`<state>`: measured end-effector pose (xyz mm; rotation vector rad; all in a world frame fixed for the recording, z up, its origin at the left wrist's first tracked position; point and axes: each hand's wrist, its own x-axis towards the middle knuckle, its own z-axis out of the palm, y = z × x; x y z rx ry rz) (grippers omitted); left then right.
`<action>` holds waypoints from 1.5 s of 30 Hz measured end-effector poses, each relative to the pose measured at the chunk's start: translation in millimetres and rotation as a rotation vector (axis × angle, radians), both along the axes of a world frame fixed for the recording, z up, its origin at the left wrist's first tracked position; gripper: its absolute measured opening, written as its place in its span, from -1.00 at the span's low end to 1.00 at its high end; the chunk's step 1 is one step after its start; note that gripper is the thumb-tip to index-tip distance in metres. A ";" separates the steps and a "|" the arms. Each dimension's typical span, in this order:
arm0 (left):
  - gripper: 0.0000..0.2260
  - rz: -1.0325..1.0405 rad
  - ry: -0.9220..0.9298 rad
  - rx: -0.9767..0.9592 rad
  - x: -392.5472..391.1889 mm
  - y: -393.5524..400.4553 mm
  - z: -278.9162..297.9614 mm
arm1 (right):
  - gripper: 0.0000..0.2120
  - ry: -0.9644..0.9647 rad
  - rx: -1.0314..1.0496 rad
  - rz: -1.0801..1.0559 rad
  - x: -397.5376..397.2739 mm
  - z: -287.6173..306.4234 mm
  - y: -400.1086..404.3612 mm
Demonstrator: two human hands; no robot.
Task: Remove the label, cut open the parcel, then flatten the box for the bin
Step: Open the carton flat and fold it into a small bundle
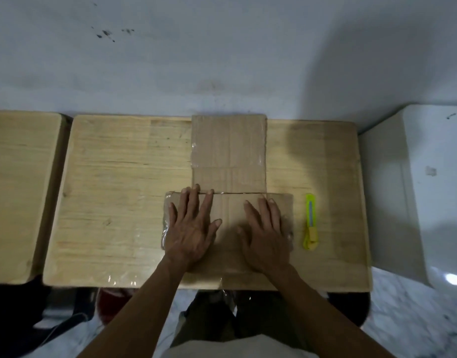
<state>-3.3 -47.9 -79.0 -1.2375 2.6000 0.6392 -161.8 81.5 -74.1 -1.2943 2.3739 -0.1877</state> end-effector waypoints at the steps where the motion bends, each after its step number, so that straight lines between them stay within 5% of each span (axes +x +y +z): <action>1: -0.35 -0.004 -0.001 -0.009 3.8 3.9 -0.3 | -0.39 0.018 0.006 0.016 3.4 -1.5 4.8; 25: -0.38 -0.026 0.021 -0.202 39.1 48.3 -28.2 | -0.36 0.180 -0.032 0.001 36.8 -31.3 39.4; 32: -0.38 0.045 0.061 -0.091 38.6 43.6 -15.0 | -0.42 0.084 -0.019 -0.016 30.1 -13.6 35.2; 41: -0.33 0.282 0.236 -0.044 28.0 19.3 14.8 | -0.50 -0.037 -0.315 -0.261 -2.2 5.8 13.9; 45: -0.31 0.445 0.247 -0.005 18.3 -2.5 12.9 | -0.50 -0.101 -0.287 -0.510 -27.4 10.7 -10.0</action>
